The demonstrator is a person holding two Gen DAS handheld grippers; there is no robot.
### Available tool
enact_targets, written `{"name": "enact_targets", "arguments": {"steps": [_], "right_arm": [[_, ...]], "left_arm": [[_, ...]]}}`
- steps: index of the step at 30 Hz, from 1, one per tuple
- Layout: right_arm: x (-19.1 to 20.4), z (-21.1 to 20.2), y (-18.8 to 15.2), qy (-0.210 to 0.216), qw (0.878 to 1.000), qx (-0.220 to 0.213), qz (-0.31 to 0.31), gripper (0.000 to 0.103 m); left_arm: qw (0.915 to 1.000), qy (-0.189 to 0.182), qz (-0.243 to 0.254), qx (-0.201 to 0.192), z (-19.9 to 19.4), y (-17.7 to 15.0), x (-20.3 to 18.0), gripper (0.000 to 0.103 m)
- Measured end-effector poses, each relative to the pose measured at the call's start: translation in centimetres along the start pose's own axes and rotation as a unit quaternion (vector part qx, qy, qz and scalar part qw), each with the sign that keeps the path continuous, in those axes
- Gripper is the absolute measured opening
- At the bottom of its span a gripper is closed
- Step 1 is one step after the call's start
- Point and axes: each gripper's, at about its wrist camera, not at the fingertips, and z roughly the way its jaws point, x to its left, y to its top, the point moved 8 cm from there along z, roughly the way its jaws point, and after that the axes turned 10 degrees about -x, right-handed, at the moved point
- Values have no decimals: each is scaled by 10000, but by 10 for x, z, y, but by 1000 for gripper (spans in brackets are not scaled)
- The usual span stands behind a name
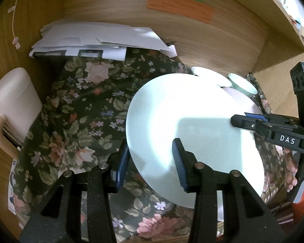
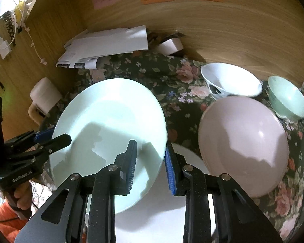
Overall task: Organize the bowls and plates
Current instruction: 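Lift the mint green plate with both tools and carry it over the white plate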
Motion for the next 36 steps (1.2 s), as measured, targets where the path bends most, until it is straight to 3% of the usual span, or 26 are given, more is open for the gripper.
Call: {"name": "enact_targets", "arguments": {"steps": [20,36], "right_arm": [[-26,-22,-54,-191,9990,156,361,25],[-49,-27,-75,-297,9976,273,560,25]], "left_arm": [[9983,-224,141,516,7,-46,-40,42],[9962,-226,383,752,25,-57,-61,42]]}}
